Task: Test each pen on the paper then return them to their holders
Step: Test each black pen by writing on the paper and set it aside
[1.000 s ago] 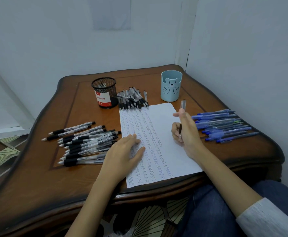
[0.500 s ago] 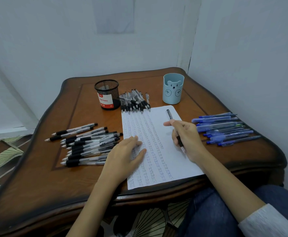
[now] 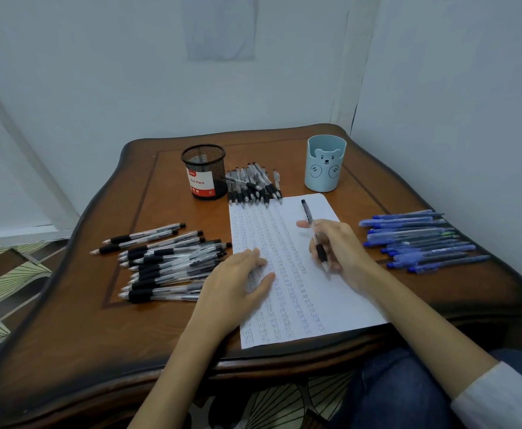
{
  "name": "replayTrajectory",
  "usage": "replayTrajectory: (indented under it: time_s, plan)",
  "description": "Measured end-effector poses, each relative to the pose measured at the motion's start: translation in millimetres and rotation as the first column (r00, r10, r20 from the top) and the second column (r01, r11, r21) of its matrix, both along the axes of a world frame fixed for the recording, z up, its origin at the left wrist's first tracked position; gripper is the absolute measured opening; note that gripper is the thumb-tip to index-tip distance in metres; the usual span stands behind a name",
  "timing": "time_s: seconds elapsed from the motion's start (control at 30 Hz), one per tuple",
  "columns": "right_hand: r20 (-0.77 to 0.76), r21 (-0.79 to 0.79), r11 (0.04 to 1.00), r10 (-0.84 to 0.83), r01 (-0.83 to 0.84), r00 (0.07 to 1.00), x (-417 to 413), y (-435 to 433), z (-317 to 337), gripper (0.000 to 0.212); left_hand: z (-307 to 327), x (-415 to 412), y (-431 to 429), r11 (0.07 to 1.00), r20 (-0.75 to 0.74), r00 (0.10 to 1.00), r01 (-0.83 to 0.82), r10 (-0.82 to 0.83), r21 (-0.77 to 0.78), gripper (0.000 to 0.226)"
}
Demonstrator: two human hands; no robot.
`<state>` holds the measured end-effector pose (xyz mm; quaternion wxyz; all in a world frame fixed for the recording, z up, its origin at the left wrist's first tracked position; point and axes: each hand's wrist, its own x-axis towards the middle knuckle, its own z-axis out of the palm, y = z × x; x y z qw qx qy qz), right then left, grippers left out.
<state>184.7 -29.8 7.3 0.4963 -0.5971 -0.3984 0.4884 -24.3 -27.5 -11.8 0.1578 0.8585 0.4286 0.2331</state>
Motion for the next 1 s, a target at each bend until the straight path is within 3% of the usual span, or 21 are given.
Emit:
replayTrajectory:
  time_s: [0.1,0.2,0.33,0.53,0.67,1.0]
  plan:
    - [0.034,0.006,0.998,0.060,-0.061,0.998,2.6,20.0,8.2,0.022,-0.1,0.1,3.9,1.000,0.015,1.000,0.007,-0.007,-0.002,0.040]
    - [0.193,0.073,0.993,0.081,-0.096,0.978,5.1,52.2,20.0,0.019,-1.9,-1.2,7.7,1.000,0.037,0.999,0.010,-0.010,-0.008,0.041]
    - [0.266,0.014,0.995,0.089,-0.097,0.960,5.9,104.3,32.0,0.017,-5.5,-2.6,10.7,1.000,0.060,0.998,0.008,-0.007,-0.011,0.042]
    - [0.420,0.055,0.998,-0.044,0.023,0.906,1.9,165.8,26.2,0.009,-13.6,-2.6,13.9,0.999,0.107,0.994,0.011,-0.014,0.036,0.043]
    - [0.510,0.056,0.998,-0.062,0.039,0.858,-8.5,184.4,24.5,0.012,-17.8,-2.0,14.2,0.999,0.116,0.993,0.013,-0.017,0.038,0.056]
    - [0.530,0.115,0.993,-0.083,0.025,0.844,-16.8,179.1,22.7,0.015,-19.3,0.7,12.0,0.996,0.125,0.992,0.014,-0.025,0.092,0.053]
